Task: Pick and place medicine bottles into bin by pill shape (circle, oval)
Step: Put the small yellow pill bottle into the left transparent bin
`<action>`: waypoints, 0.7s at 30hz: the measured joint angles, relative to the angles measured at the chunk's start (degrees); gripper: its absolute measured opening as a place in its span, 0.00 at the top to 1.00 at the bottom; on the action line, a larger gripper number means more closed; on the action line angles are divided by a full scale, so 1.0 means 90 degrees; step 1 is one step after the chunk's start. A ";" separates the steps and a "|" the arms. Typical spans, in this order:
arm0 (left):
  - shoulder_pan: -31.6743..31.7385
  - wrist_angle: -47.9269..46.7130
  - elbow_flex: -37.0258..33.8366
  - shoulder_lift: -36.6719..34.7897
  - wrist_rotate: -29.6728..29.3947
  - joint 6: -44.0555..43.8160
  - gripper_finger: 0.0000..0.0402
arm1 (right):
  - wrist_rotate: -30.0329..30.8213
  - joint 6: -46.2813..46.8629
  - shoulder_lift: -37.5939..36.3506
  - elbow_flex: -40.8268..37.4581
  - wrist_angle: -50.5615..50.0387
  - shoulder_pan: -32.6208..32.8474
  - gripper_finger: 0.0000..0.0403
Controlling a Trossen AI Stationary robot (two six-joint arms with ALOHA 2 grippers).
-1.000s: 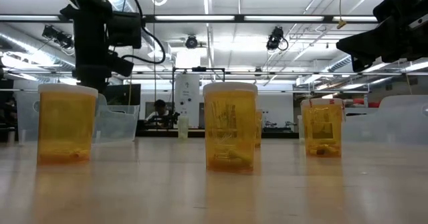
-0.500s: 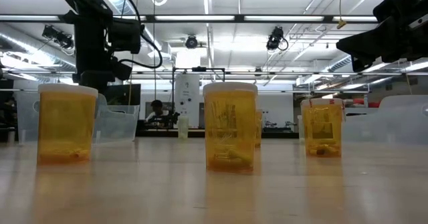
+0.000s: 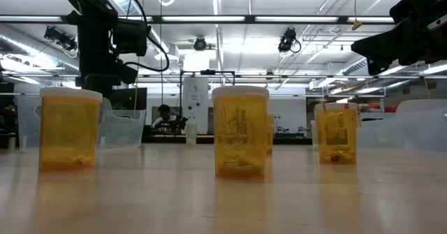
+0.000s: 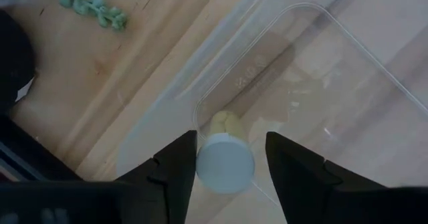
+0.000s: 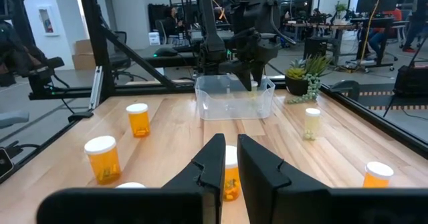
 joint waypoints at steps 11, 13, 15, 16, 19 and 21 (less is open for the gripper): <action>0.0000 -0.0032 0.0204 0.0000 -0.0265 0.0067 0.48 | 0.0000 -0.0001 0.0000 0.0000 0.0000 -0.0002 0.89; 0.0000 -0.0084 0.0285 0.0000 -0.0328 0.0131 0.48 | 0.0000 -0.0002 0.0000 0.0000 0.0000 -0.0001 0.89; 0.0000 -0.0121 0.0363 0.0000 -0.0342 0.0161 0.48 | 0.0000 -0.0002 0.0000 0.0000 0.0002 0.0000 0.89; 0.0000 -0.0139 0.0402 0.0000 -0.0342 0.0163 0.48 | 0.0000 0.0000 0.0000 0.0000 0.0000 -0.0002 0.89; -0.0008 -0.0138 0.0580 0.0000 -0.0342 0.0217 0.47 | 0.0000 0.0000 0.0000 0.0000 0.0002 0.0000 0.89; -0.0025 -0.0136 0.0727 0.0000 -0.0290 0.0232 0.47 | 0.0000 -0.0001 0.0000 0.0000 0.0002 -0.0001 0.89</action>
